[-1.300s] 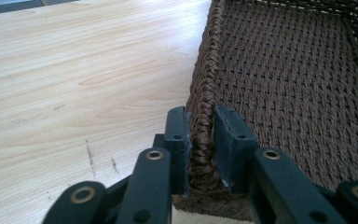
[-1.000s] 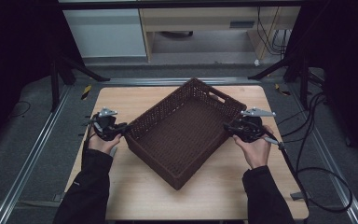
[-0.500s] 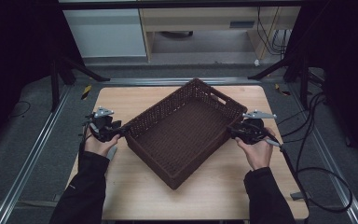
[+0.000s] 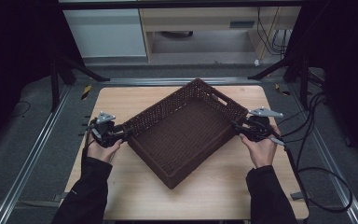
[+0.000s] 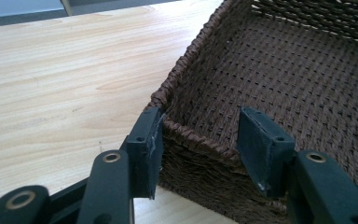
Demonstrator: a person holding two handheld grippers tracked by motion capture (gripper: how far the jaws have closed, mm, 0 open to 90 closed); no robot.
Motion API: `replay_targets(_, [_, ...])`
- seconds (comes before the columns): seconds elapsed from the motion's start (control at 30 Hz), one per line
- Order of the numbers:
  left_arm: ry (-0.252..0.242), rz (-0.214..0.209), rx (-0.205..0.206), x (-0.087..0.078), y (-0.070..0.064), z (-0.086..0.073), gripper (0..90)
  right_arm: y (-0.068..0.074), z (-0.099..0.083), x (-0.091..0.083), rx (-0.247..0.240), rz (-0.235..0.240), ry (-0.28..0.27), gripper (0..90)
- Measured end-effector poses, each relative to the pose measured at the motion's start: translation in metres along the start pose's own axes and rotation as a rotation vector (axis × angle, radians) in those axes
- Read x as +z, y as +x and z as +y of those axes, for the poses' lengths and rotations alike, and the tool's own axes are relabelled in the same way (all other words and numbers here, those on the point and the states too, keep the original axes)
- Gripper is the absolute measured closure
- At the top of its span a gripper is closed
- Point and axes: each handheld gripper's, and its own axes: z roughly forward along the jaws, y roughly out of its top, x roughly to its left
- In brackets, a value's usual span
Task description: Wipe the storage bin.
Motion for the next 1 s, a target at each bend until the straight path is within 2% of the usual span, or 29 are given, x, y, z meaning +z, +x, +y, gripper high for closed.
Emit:
replay_targets(0.07, [-0.001,0.003,0.002,0.003,0.002,0.002,50.4,-0.003,0.001,0.0,-0.001,-0.014,-0.009,45.0])
replay_targets(0.2, [-0.005,0.004,-0.019,0.011,0.01,0.007,51.2,-0.011,0.003,0.003,0.002,-0.052,-0.024,45.2])
replay_targets(0.47, [-0.009,0.003,-0.024,0.02,0.017,0.013,52.0,-0.03,0.002,0.012,0.015,-0.092,-0.013,46.2])
replay_targets(0.6, [-0.013,-0.006,-0.02,0.017,0.015,0.011,50.5,-0.037,-0.002,0.018,0.021,-0.072,0.007,52.5])
replay_targets(0.63, [-0.019,-0.007,-0.017,0.015,0.014,0.01,49.8,-0.038,-0.003,0.019,0.027,-0.051,0.001,55.5])
replay_targets(0.7, [-0.025,-0.016,-0.012,0.01,0.011,0.008,48.0,-0.037,-0.004,0.018,0.027,-0.052,-0.003,56.0])
replay_targets(0.87, [-0.035,-0.059,0.006,0.001,-0.002,0.003,46.3,-0.033,-0.004,0.012,0.016,-0.052,0.026,56.0])
replay_targets(1.0, [-0.019,-0.062,0.021,0.003,-0.006,0.001,45.9,-0.027,-0.006,0.005,0.003,-0.042,0.046,55.2])
